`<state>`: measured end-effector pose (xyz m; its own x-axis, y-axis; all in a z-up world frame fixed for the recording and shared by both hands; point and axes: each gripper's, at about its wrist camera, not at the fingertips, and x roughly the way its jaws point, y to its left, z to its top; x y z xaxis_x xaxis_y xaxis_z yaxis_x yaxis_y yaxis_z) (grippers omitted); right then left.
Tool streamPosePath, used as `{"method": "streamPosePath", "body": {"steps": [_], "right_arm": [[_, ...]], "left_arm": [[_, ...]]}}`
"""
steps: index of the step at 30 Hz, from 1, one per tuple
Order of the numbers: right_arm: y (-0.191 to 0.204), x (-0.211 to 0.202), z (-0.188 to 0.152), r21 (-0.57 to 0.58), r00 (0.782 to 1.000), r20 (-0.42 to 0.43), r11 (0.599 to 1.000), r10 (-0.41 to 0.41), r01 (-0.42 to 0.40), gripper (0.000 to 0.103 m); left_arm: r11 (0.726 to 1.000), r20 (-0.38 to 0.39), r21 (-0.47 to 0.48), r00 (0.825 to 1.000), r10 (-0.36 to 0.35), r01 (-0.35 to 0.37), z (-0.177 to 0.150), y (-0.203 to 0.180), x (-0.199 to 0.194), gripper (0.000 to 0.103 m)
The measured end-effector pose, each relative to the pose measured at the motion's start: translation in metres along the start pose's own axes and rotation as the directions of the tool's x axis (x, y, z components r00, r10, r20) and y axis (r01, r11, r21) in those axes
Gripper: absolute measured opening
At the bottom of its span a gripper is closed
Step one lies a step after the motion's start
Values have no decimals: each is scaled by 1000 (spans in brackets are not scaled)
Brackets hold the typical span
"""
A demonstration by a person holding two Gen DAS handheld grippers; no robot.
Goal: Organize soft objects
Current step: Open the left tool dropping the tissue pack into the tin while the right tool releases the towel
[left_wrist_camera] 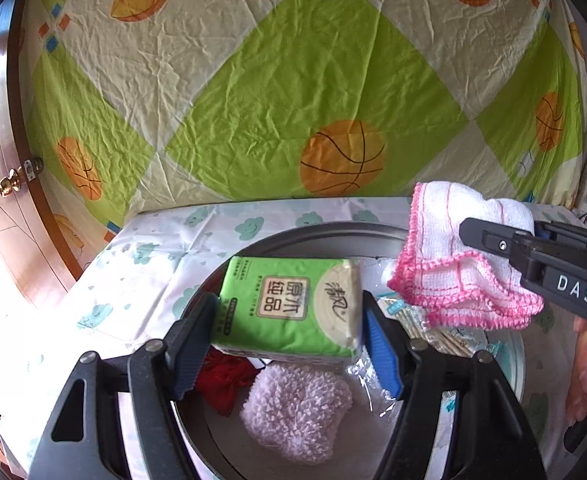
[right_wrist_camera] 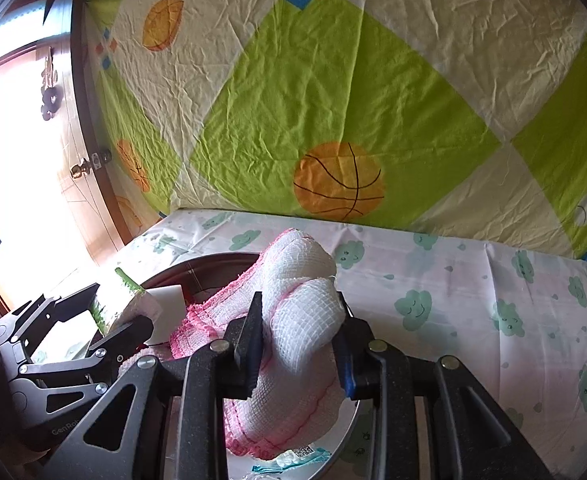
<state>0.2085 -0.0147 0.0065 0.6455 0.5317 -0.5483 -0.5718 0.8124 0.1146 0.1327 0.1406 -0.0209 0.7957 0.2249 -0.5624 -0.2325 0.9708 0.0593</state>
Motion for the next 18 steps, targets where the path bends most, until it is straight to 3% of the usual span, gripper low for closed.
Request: {"method": "streamPosePath", "body": {"steps": [5,7,10,12,15,18], "right_arm": [[-2,13,-7,-1,998,-59,1000,-8,8,40],[0,16,-11,-25,997,-72,999,-23,21,56],[2,12,-14,-46,998,-53,998,-38,35,71],[3,7,-14,-51,998,-35,998,-47,45,74],[2,-2,-14,-51,998,-11,997,-56,55,76],[0,-10,-14,-38,998,14,998,-55,56,81]], "left_arm": [[1000,-35,5,999,-1,1,-3,-2,8,72],[1000,-36,6,999,5,-4,-5,-3,8,73],[1000,-30,19,1000,7,-7,-5,-4,5,77],[1000,-26,18,1000,16,-15,-6,-5,1,82],[1000,-4,9,1000,18,-18,-7,-3,-5,97],[1000,16,5,1000,23,-23,-7,-3,-12,98]]}}
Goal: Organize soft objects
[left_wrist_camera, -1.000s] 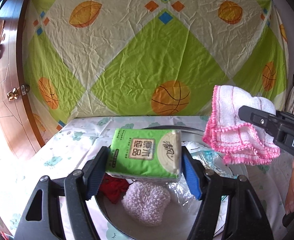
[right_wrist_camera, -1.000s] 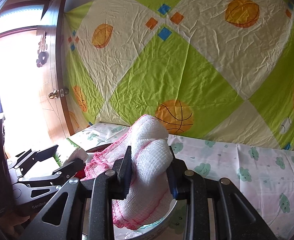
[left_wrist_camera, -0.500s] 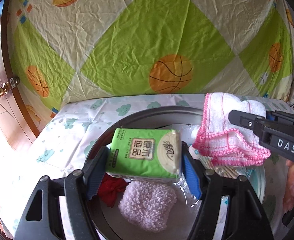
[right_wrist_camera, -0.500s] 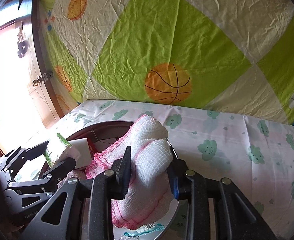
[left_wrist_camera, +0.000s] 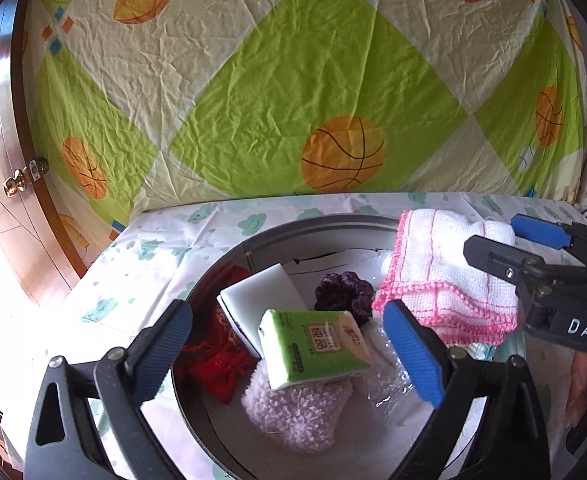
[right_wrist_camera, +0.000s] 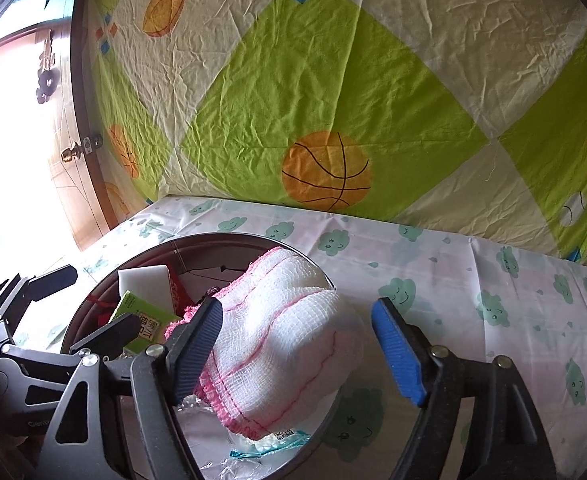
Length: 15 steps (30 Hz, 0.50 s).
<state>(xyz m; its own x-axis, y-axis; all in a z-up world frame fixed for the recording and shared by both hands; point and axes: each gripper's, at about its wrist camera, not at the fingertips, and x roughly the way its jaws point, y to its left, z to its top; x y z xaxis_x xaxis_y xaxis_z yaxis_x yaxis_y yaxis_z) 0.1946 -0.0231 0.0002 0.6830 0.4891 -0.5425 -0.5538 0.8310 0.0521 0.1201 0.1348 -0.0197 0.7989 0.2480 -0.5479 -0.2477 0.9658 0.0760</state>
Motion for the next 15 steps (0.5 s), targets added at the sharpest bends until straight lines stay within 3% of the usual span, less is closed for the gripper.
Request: {"method": "streamPosePath", "body": {"steps": [15], "right_arm": [[-5,-51,-19,51,994,105,999,9,-15,82]], "left_arm": [[998,84,-62,996,17,-12,-16,2,-43,102]]}}
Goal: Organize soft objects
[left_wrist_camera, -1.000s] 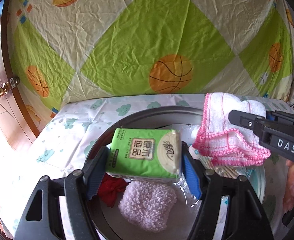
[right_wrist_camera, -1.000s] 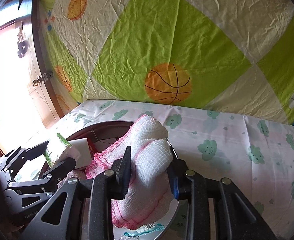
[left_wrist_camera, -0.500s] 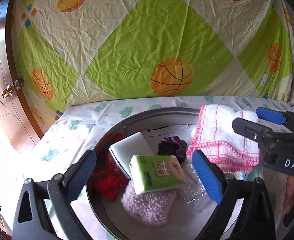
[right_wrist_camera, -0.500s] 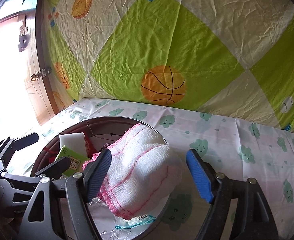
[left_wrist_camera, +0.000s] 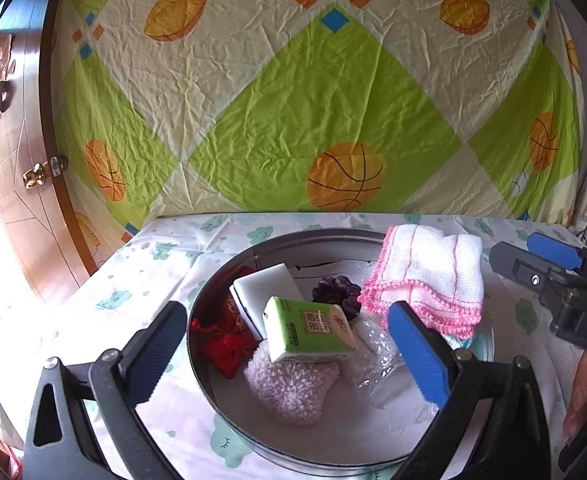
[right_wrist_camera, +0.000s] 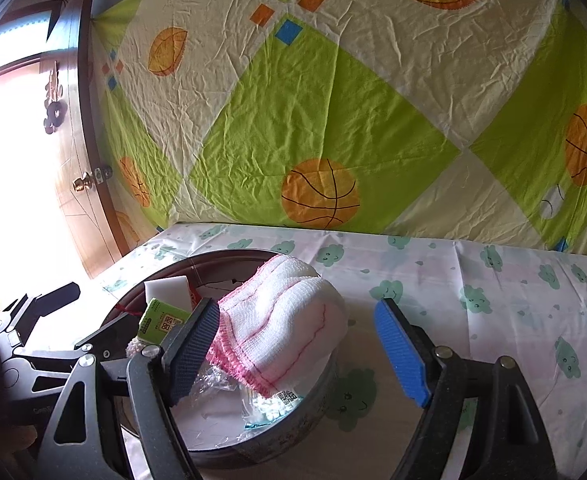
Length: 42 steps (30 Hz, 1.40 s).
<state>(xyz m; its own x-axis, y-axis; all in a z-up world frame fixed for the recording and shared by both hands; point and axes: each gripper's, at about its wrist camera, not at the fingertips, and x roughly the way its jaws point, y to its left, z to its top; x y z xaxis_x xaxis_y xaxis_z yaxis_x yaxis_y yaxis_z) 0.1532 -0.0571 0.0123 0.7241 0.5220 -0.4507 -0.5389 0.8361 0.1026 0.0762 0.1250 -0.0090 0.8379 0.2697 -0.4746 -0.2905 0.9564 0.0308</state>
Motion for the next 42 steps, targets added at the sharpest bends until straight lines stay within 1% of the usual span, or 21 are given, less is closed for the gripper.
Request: {"method": "streamPosePath", "body": {"steps": [5,10,16,28,42], "right_arm": [[7,-17,-9,-27,999,36,999,-22,23,83],[14,-27,-14,-51,998,51,998,-25,28,83],[16,-39,-16,-53,997,71,998,-24,28,83],[13,-45,-17,-37,996,82,999,-21,24,83],[17,-49,-16,-46,994,103,998,-28,33,84]], "left_arm": [[1000,22,-23,1000,-12,13,-5,0,-14,102],[1000,32,-18,999,-10,11,-6,-5,-21,102],[1000,38,-17,999,-17,17,-7,-7,-27,102],[1000,48,-15,999,-22,22,-7,-10,-34,102],[999,19,-26,999,-26,27,-8,-5,-27,102]]}}
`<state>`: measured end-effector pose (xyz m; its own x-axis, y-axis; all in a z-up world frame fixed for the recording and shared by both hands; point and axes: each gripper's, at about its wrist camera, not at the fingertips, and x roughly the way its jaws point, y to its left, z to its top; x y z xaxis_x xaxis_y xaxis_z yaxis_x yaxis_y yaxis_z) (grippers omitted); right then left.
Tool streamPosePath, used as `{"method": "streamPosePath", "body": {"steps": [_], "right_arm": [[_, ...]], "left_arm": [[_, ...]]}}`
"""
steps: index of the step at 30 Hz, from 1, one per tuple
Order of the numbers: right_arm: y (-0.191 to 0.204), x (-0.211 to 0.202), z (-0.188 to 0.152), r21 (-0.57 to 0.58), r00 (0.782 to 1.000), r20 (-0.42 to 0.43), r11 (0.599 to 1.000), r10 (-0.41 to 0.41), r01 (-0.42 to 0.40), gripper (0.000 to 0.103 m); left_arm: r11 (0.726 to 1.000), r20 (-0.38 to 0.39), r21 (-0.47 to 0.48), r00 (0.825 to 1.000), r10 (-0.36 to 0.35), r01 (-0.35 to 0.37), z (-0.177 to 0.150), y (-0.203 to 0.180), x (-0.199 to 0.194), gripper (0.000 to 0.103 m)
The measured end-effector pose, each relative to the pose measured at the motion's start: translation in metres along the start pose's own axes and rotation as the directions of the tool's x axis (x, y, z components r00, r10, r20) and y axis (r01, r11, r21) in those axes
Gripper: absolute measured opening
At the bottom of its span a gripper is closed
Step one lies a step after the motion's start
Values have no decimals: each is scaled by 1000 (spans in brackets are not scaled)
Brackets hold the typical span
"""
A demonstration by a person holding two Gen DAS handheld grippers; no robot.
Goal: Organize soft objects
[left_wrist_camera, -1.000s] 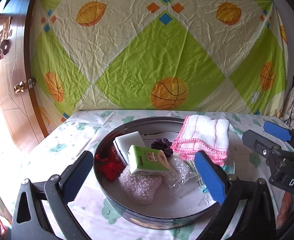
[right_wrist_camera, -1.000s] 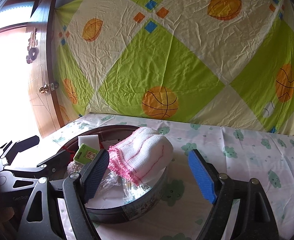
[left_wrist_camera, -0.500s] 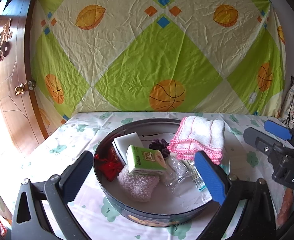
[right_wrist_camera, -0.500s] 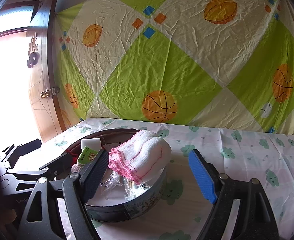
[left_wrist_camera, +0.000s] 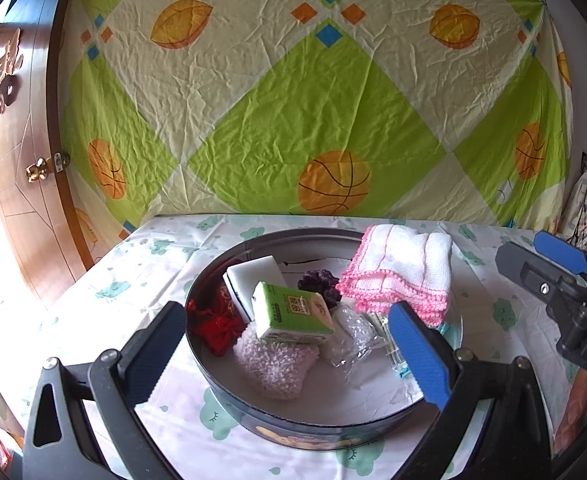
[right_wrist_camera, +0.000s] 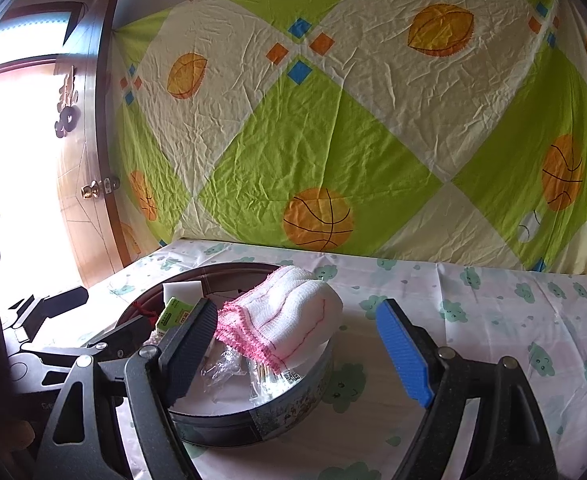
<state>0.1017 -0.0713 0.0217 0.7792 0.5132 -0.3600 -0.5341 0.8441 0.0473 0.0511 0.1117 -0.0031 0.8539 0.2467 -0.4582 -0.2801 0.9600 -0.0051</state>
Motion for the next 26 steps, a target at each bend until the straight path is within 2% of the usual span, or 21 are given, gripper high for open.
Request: {"method": "streamPosePath", "body": {"steps": [16,24,26], "right_arm": [[0,19,-8,-1,999,-38,1000,-9,9,84],[1,20,-11,-1,999,-46,1000,-5,5,84],[1,20,-11,0,999,-47,1000,-4,4,84]], "left_arm": [[999,-28,-45,1000,12,-13,-3,11,6,102],[1000,-22,-20,1000,21,-21,-7,7,7,102],[1000,-20,-20,1000,1,-2,-7,6,5,102]]}}
